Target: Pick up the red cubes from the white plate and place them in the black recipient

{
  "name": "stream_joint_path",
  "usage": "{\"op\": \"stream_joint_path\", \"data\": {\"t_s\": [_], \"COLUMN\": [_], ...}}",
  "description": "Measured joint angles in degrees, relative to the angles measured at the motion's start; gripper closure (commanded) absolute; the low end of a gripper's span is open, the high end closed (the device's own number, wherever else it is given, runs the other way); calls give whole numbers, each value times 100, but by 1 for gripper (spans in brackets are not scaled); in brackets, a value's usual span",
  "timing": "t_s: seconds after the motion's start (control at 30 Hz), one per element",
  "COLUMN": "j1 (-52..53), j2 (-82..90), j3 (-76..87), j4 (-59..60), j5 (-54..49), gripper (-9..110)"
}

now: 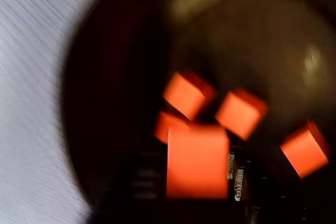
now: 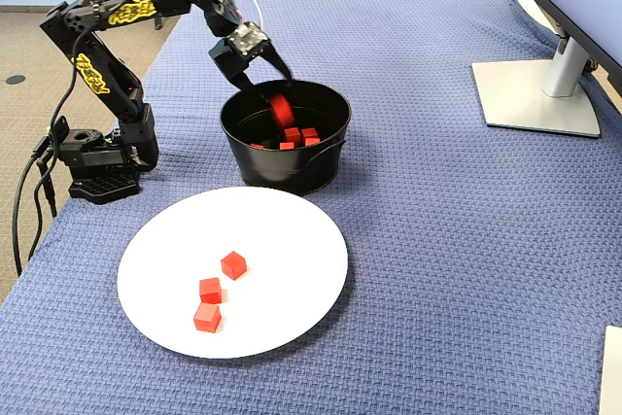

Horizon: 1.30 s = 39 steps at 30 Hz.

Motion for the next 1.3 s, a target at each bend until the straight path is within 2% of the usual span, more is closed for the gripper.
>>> {"op": "stream_joint_path", "data": {"t_s": [0.1,0.23,0.57,0.7,0.87,1.0,1.3], "j1": [255,1292,4430,5098,5616,5845,5871], "j2": [-9,0,-466,-870,-1099,-1292,-2048], "j3": [-176,-246,633,782,782,782,844], "j4": [141,44,-1863,-2118,-1881,-1846,-2804], "j5": [-360,-1573,-5071,-6372,-7734,-8235,-8332], "gripper": [57,59,61,61,60,60,61]}}
